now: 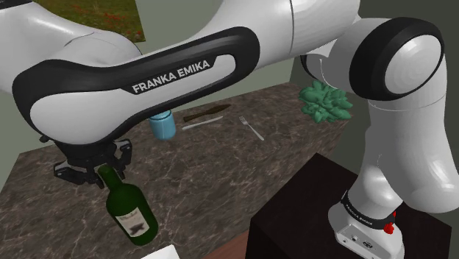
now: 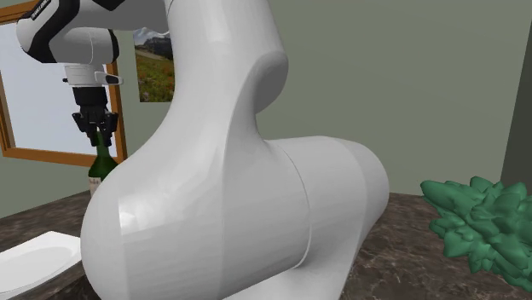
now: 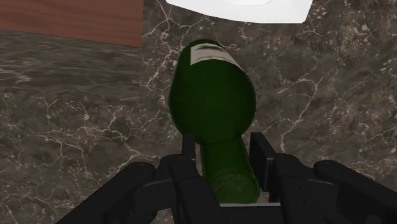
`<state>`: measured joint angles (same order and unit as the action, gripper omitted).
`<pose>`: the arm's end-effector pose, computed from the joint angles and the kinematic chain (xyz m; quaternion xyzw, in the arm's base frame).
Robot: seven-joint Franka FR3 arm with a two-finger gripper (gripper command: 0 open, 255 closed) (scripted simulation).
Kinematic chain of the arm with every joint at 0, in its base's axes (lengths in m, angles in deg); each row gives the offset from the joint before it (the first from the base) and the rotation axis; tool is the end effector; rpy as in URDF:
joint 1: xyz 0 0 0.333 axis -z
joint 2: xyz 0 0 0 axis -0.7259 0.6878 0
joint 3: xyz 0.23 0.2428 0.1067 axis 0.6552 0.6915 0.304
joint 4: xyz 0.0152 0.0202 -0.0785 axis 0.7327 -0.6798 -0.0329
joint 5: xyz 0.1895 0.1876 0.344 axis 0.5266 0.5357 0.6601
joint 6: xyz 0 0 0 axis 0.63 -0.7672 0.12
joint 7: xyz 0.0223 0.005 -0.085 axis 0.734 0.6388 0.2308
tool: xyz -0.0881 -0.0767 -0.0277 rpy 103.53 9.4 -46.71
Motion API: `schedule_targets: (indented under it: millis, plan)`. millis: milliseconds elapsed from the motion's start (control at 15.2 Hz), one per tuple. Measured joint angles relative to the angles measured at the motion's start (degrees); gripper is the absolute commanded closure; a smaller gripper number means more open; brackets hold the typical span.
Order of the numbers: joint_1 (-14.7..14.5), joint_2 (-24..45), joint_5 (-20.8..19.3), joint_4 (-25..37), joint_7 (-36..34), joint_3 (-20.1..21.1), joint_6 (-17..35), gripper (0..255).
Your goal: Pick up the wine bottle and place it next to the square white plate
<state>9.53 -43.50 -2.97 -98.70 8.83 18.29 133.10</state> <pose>0.4780 0.5970 0.4772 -0.9974 0.0544 -0.0473 0.0004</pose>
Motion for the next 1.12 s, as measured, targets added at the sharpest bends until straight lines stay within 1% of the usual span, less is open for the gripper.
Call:
schedule_targets:
  millis: [66, 462, 792, 1122]
  plan:
    - [0.0, 0.0, 0.0, 0.0, 0.0, 0.0, 0.0, 0]
    - [0.0, 0.0, 0.0, 0.0, 0.0, 0.0, 0.0, 0]
    - [-1.1, 0.0, 0.1, 6.5, 0.3, 0.3, -6.4, 0]
    - [-1.0, -0.1, 0.2, 7.2, 0.6, 0.3, -7.1, 0]
